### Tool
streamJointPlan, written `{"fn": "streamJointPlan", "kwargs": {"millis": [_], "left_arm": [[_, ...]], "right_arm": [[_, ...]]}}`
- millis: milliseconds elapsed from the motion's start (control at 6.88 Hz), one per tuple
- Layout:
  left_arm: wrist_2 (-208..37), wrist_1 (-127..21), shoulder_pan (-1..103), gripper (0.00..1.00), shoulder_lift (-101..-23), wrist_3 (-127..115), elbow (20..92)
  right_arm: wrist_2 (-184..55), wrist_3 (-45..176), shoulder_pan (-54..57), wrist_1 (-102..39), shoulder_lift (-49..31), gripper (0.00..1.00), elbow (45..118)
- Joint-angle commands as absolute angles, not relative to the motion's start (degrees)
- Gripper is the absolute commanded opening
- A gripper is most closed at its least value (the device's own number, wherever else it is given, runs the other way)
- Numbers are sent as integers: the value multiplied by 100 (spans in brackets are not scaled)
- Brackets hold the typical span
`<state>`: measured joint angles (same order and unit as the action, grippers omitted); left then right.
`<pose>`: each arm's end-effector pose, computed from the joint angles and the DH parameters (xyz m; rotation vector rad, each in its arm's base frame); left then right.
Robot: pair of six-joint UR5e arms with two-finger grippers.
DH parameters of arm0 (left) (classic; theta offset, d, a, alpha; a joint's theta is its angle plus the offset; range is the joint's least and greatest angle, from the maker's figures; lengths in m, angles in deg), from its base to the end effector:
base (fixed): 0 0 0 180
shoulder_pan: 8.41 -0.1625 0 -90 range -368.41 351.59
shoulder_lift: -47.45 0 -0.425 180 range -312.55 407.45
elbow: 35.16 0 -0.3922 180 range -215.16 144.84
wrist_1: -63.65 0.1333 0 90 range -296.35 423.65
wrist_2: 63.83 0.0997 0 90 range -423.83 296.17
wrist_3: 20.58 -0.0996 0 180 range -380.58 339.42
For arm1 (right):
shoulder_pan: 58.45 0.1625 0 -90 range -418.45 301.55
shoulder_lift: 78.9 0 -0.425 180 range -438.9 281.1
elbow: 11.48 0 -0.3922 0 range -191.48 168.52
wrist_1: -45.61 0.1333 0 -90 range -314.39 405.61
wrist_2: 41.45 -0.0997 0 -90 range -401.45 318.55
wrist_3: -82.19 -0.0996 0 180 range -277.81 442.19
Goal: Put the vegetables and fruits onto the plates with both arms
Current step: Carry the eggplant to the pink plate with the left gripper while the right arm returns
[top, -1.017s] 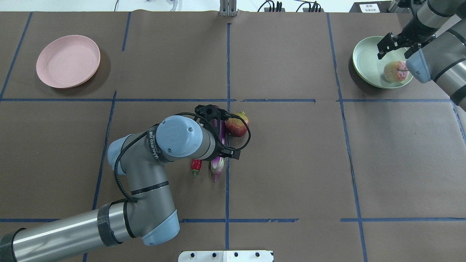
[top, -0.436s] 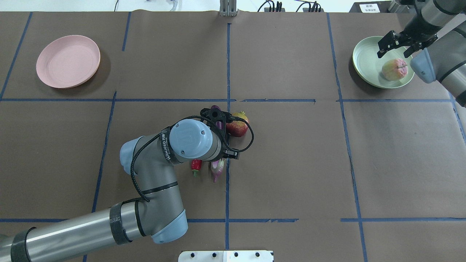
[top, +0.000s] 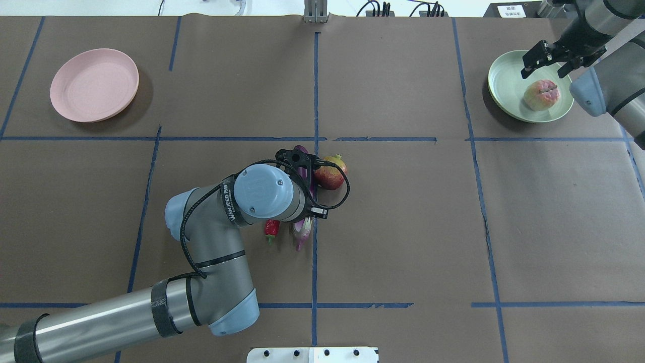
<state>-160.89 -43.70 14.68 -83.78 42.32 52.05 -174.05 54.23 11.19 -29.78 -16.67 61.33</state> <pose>0.6195 -0.3957 0.2114 0.3100 0.9292 0.1243 -0.1835 -0.6839 0.4904 0.0830 -0.8378 -0.0387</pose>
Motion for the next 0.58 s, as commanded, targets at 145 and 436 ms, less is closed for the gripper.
{"fn": "streamJointPlan", "kwargs": {"millis": [145, 436], "left_arm": [[-16103, -4130, 2267, 4, -7320, 4331, 6891], [-16156, -4121, 3075, 6, -6604, 4402, 7155]], "right_arm": [[-17408, 5154, 1099, -2971, -1615, 100, 6348], [-17355, 3403, 443, -2953, -1475, 100, 7380]]}}
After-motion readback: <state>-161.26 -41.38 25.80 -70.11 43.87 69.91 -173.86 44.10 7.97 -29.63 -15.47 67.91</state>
